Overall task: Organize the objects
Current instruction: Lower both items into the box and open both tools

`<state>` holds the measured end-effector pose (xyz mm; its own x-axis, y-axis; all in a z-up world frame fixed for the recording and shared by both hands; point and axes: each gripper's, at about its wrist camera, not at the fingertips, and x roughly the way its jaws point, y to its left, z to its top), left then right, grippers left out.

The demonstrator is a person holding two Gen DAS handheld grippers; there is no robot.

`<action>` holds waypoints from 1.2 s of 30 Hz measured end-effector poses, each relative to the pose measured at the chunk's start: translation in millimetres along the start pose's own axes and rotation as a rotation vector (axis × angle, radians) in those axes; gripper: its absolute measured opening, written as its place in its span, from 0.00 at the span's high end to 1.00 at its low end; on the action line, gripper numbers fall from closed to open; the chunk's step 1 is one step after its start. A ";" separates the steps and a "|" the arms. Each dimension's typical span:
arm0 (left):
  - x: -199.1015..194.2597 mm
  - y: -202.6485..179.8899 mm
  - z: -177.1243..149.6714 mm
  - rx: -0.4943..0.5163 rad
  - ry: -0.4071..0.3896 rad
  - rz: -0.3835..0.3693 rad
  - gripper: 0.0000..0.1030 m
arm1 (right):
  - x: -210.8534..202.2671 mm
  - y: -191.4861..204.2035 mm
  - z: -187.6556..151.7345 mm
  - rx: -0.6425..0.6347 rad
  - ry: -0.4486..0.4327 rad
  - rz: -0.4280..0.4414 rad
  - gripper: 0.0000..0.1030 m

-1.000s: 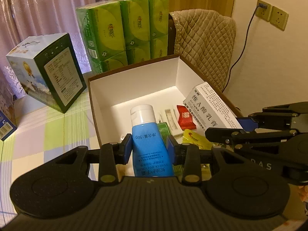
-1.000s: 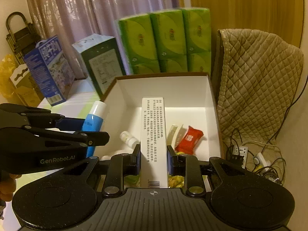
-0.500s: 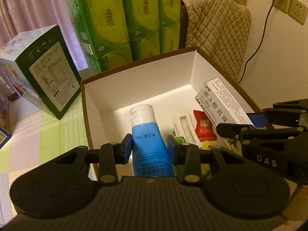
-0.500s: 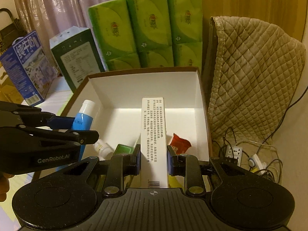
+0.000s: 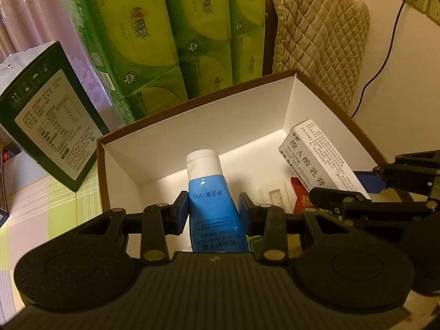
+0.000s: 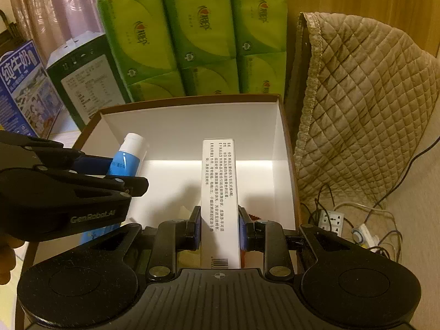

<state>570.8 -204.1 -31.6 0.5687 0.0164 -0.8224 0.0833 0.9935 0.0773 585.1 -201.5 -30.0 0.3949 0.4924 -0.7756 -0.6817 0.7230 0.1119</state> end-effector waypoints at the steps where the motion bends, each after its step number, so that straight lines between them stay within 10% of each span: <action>1: 3.5 0.4 1.1 -0.003 0.005 -0.001 0.68 | 1.1 -0.9 0.5 0.000 0.000 -0.002 0.78; 31: 12.5 18.6 3.6 -0.033 -0.013 0.001 0.41 | 8.0 -5.0 12.5 0.009 -0.078 -0.018 0.78; 36: 4.7 21.3 2.6 -0.040 -0.017 -0.001 0.35 | 1.4 -5.9 13.9 0.024 -0.117 -0.004 0.46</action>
<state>577.4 -183.2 -32.4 0.5823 0.0135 -0.8129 0.0512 0.9973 0.0532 598.2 -198.4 -23.2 0.4677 0.5421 -0.6981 -0.6656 0.7357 0.1255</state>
